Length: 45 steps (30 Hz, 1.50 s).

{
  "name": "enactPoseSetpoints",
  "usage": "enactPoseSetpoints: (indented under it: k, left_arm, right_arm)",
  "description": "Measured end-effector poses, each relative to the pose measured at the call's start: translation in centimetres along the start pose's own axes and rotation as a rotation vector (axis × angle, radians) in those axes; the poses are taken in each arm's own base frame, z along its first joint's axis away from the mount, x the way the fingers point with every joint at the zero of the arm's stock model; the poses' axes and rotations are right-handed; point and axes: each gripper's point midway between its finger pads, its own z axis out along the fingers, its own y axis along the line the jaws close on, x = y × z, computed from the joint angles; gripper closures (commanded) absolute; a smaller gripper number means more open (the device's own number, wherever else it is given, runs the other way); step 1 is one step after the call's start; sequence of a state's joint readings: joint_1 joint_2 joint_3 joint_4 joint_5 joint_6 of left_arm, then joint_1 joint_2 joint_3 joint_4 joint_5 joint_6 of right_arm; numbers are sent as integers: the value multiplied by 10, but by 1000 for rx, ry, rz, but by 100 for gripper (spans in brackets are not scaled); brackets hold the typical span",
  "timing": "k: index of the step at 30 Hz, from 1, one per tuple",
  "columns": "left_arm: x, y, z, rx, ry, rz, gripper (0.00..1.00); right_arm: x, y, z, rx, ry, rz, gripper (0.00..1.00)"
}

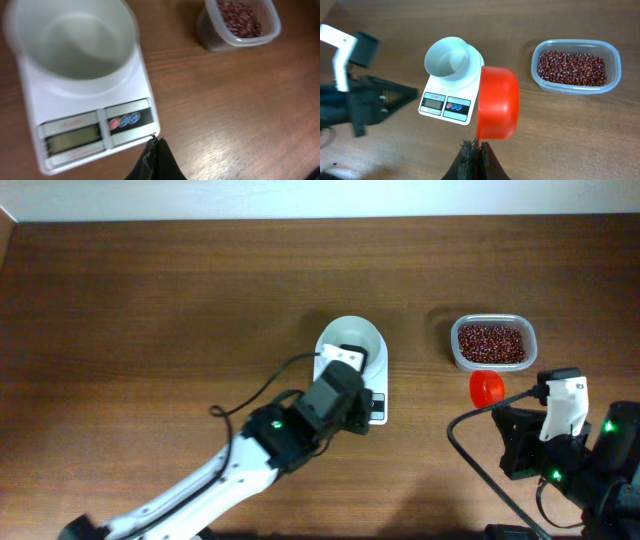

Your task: Scoop and weigh 50g on scale

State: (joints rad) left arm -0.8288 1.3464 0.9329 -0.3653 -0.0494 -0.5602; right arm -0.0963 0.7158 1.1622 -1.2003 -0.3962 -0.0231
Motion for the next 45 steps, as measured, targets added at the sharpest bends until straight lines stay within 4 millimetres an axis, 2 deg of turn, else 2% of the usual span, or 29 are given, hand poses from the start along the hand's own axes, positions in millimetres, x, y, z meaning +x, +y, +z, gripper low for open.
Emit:
enactPoseSetpoints:
  k: [4, 9, 12, 17, 25, 36, 45]
  left_arm:
    - [18, -12, 35, 8, 45, 35, 100]
    - [40, 0, 62, -58, 107, 16, 100]
    - [40, 10, 65, -114, 92, -20, 100]
    - [41, 27, 67, -210, 57, -181, 100]
    - [64, 47, 95, -300, 82, -318, 100]
    - [62, 54, 97, -339, 46, -383, 100]
    - [61, 53, 99, -332, 37, -386, 100]
  right_arm:
    - [1, -3, 6, 0, 26, 11, 96]
    - [1, -6, 12, 3, 51, 21, 96]
    - [1, -8, 17, 3, 71, 29, 96]
    - [3, -12, 26, 5, 111, 46, 96]
    - [4, -16, 35, 4, 148, 62, 96]
    - [4, -16, 36, 3, 151, 63, 96]
    - [4, -16, 36, 4, 150, 70, 96]
